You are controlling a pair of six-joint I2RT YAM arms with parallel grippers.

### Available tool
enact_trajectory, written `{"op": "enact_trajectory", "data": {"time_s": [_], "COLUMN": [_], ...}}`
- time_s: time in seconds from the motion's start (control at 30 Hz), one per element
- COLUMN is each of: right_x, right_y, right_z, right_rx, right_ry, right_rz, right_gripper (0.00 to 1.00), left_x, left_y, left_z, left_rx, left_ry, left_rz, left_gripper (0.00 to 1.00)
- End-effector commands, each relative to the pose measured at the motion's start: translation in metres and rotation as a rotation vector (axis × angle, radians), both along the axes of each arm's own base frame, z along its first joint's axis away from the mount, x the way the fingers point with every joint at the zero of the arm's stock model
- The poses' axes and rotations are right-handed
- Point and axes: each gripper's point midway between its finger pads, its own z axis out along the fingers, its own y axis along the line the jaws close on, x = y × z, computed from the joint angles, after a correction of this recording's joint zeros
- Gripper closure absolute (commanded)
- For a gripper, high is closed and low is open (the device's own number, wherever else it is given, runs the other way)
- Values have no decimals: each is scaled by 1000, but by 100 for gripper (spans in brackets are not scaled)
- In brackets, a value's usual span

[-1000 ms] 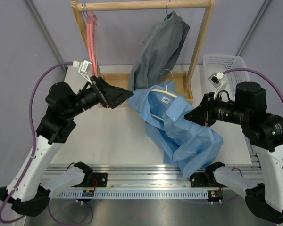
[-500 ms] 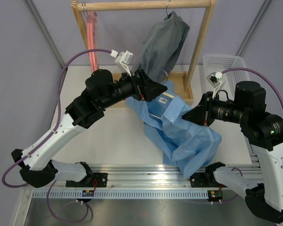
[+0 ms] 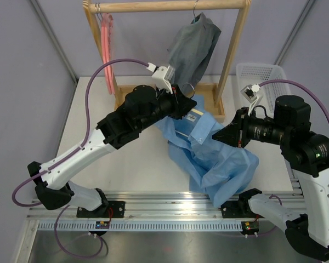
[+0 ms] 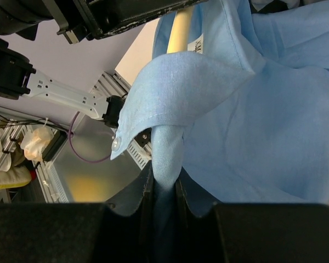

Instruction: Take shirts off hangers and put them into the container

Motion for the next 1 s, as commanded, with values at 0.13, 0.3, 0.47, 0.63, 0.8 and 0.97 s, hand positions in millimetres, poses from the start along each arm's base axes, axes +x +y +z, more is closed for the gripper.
{"op": "enact_trajectory", "data": {"time_s": [0.13,0.3,0.47,0.63,0.8,0.97], "right_x": [-12,-11,-13,-17,-19,-32], "right_y": [-1,-12,-26,-26,-12,-6], "right_z": [29,28,31,28,10,1], "right_rx": [41,6,-32,-42,-20,11], "right_ry": [-132,-156,-179,-168,-99,-67], "right_rz": [35,-27,-95,-80,3,69], "right_gripper": [100,89,25,18,18,18], "left_x": [6,-2,-8,-6,-4,7], "left_y": [14,31,56,90,102,90], "left_z": [47,61,76,84,98,100], "left_rx": [-69,-43,10,46,41,75], "left_ry": [-123,-167,-220,-255,-290,-301], "left_rz": [114,148,214,311,348,368], "left_gripper": [100,100,100,100,100,100]}}
